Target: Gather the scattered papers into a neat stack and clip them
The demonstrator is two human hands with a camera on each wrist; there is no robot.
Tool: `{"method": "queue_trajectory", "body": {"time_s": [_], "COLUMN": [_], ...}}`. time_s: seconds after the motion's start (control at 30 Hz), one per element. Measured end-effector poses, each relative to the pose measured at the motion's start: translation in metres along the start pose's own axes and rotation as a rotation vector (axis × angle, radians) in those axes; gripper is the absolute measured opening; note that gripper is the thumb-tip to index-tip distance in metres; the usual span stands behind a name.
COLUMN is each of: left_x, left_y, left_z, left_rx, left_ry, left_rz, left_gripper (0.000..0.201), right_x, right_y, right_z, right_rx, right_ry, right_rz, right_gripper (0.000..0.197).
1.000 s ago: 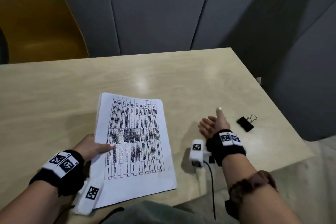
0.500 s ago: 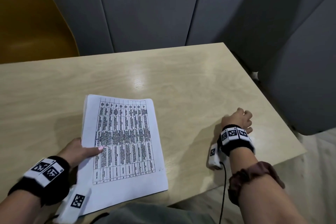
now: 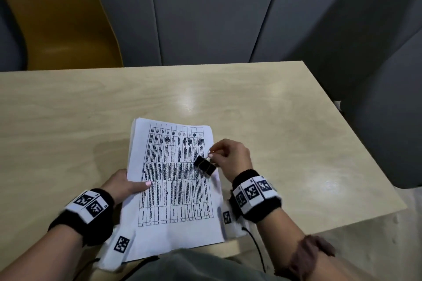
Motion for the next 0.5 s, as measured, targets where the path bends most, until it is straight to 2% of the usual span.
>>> {"method": "queue_trajectory", "body": {"time_s": [0.03,0.13,0.2,0.3,0.4,0.5], "left_x": [-0.002,-0.008,-0.011,-0.015,-0.014,-0.014], "left_y": [0.000,0.004,0.005,0.005,0.006,0.007], "left_z": [-0.002,-0.012,-0.018,-0.024,-0.027,-0.030], "left_rx": [0.008,-0.011,0.005,0.008,0.014,0.009], "left_ry": [0.000,-0.001,-0.005,-0.011,-0.015,-0.018], "left_rz": [-0.012,-0.022,-0.019,-0.027,-0.015,-0.011], "left_gripper": [0.078,0.059,0.055,0.033,0.047,0.053], "right_x": [-0.002,-0.010,-0.011,-0.008,-0.004,-0.001], "right_y": [-0.017,-0.054,-0.063,-0.069,-0.067,-0.067], "right_z": [-0.010,-0.026,-0.024,-0.026,-0.028,-0.030], "right_rx": [-0.063,-0.240,-0.266,-0.262,-0.269,-0.291], "right_ry": [0.043,0.103,0.072,0.033,-0.015,-0.046], "right_rz": [-0.050,-0.146,-0.179,-0.264,-0.384,-0.507], "right_gripper": [0.023,0.002,0.002,0.006,0.013,0.021]}}
Point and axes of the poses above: each hand's wrist, its own x-axis towards the middle knuckle, its own y-axis out of the back of the hand, z = x × y, the point moved 7 cm from there along x, towards the middle knuckle, and after that the axes turned 8 degrees about y, right-handed, at the moved point
